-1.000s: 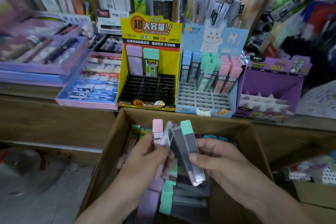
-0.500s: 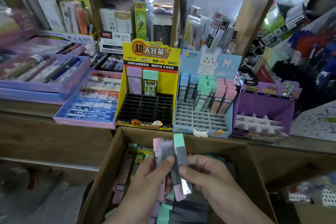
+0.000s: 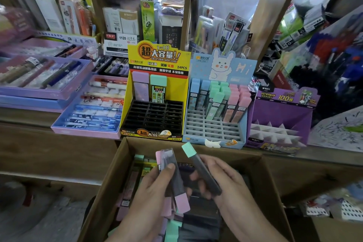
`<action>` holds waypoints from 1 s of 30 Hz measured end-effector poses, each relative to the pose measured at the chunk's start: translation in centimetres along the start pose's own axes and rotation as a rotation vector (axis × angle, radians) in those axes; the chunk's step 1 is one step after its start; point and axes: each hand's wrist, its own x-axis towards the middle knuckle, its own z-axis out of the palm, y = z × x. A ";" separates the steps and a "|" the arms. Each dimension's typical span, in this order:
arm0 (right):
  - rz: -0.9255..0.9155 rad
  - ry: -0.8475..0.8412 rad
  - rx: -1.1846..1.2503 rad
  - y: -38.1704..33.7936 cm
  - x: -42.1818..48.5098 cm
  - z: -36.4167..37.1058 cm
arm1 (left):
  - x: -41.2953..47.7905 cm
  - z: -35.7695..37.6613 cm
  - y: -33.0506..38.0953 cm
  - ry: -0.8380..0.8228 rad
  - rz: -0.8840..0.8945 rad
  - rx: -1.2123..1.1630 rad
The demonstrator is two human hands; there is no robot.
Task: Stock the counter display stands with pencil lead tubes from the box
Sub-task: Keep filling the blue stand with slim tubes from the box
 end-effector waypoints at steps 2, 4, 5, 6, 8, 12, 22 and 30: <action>-0.019 0.014 0.011 0.0 0.0 -0.2 | 0.1 -0.1 0.1 -0.032 0.015 -0.010; -0.030 0.020 0.003 0.1 -0.1 -0.4 | 0.1 -0.2 0.2 -0.054 0.024 -0.004; -0.028 0.025 -0.001 0.1 -0.1 -0.4 | 0.1 -0.2 0.2 -0.055 0.028 0.008; -0.022 0.031 -0.002 0.1 -0.1 -0.5 | 0.1 -0.1 0.2 -0.053 0.031 0.021; -0.011 0.044 0.000 -0.2 -0.1 -0.7 | 0.1 -0.1 0.2 -0.041 0.037 0.027; -0.055 0.045 -0.058 -1.4 0.1 -1.3 | 0.3 -0.3 0.2 -0.014 0.035 0.015; -0.480 0.141 -0.460 -7.0 2.9 -4.3 | -0.4 0.1 1.5 0.009 0.026 0.018; -0.610 0.251 -0.715 -10.6 6.4 -5.7 | -0.4 0.1 1.6 0.012 0.068 0.085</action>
